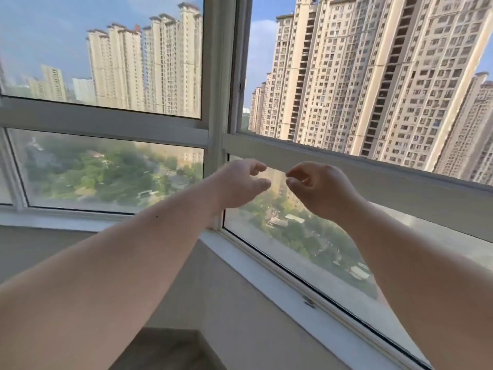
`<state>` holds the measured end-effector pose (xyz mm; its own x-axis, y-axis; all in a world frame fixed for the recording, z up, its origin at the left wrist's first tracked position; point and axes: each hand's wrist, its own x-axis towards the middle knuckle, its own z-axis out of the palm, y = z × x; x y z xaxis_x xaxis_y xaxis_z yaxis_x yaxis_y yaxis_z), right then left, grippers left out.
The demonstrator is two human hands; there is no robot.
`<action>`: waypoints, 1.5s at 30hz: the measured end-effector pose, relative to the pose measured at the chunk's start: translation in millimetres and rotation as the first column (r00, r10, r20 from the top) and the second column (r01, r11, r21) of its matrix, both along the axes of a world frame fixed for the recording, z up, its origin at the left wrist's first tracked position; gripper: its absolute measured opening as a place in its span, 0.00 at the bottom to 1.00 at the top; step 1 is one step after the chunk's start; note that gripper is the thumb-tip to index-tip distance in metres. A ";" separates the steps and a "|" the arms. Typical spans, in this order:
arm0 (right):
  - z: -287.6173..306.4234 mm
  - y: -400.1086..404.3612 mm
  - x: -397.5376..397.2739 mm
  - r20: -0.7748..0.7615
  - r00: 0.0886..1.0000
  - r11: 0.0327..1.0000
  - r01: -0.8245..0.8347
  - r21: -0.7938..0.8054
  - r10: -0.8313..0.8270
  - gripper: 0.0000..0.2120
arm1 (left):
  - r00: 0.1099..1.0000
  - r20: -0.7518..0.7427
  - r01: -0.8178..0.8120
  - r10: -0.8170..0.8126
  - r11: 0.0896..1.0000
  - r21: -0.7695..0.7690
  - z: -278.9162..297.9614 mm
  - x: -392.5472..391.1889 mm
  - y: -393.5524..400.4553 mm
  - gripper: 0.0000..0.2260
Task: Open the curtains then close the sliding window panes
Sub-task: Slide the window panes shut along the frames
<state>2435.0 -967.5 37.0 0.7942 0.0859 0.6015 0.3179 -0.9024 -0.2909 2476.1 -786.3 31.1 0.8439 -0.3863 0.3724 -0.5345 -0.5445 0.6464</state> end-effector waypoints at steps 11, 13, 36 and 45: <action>-10.6 326.0 72.3 -0.078 0.892 0.889 -0.450 -0.080 0.445 0.11 | 0.873 -0.099 -0.485 0.477 0.871 -0.083 -18.8 -12.9 331.3 0.17; -15.1 366.1 88.7 -0.088 0.871 0.867 -0.490 -0.086 0.484 0.11 | 0.838 -0.114 -0.544 0.534 0.835 -0.085 -26.3 -13.4 371.1 0.17; -33.6 782.5 350.0 -0.124 0.491 0.502 -0.861 0.082 0.862 0.11 | 0.362 -0.118 -0.932 0.925 0.362 -0.027 -36.9 123.1 743.0 0.18; -21.0 967.6 380.8 -0.072 0.533 0.535 -0.845 0.008 0.843 0.12 | 0.373 -0.102 -0.927 0.922 0.365 -0.090 -28.4 149.2 941.3 0.18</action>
<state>2815.8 0.0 16.1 0.3779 0.7499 0.5430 0.9187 -0.2311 -0.3202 2625.3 154.9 2.7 0.6561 0.6848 0.3172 0.2756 -0.6087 0.7440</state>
